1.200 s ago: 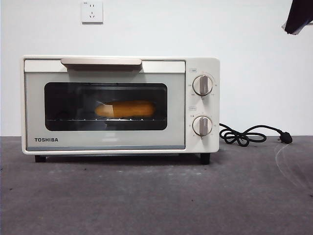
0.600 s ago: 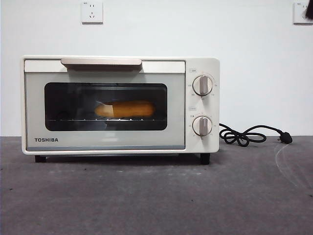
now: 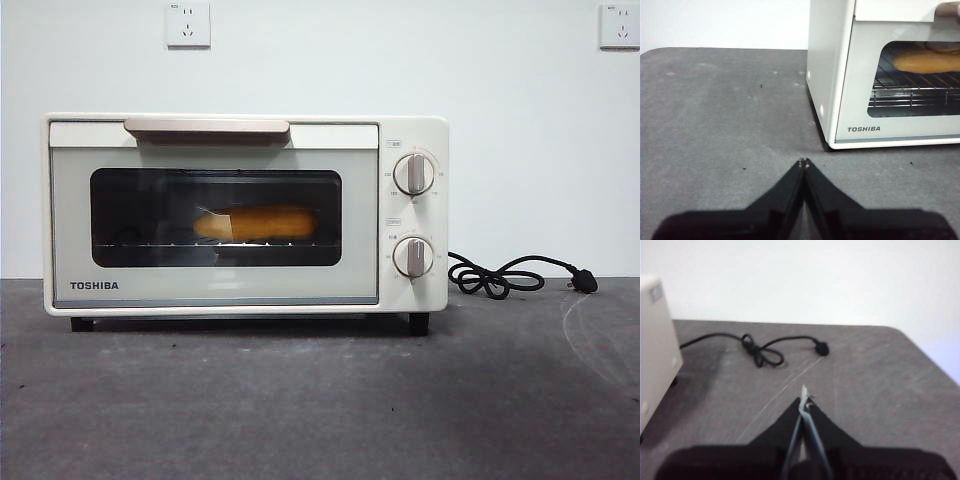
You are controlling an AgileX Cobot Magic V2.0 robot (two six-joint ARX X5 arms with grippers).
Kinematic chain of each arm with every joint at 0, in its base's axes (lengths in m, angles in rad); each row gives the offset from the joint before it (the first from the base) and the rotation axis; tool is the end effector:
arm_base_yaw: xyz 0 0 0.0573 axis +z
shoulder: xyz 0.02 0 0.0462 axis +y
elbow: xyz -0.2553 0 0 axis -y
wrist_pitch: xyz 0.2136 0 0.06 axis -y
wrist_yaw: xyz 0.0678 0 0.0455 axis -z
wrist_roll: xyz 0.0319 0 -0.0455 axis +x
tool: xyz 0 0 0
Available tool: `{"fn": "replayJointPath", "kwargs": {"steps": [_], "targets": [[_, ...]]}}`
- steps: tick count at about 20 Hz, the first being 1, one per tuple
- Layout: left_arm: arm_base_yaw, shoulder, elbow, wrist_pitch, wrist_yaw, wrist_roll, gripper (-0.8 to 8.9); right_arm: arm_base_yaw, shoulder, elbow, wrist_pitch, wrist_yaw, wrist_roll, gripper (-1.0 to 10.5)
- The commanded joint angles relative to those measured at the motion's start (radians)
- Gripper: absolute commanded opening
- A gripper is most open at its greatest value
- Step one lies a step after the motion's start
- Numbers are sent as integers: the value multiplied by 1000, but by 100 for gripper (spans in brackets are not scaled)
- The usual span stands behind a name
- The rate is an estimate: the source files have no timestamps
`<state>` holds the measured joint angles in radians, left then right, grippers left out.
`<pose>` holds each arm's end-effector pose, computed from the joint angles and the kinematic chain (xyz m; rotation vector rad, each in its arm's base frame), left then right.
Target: Take the corn from the table,put the corn in the oven
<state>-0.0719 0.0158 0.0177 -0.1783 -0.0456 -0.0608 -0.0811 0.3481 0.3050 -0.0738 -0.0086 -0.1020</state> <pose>0.0762 -0.0040 0.1504 -0.0503 0.1768 -0.0209 0.0947 -0.0074 0.2297 -0.0966 0.1204 -0.0664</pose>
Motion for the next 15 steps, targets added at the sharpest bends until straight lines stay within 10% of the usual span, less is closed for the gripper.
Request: {"fn": "replayJointPath", "kwargs": {"steps": [1, 15], "targets": [[4, 0, -5, 9, -3, 11, -3, -6, -53, -79, 50, -14, -3, 0], [4, 0, -5, 9, -3, 11, -4, -5, -279, -291, 11, -17, 22, 0]]}}
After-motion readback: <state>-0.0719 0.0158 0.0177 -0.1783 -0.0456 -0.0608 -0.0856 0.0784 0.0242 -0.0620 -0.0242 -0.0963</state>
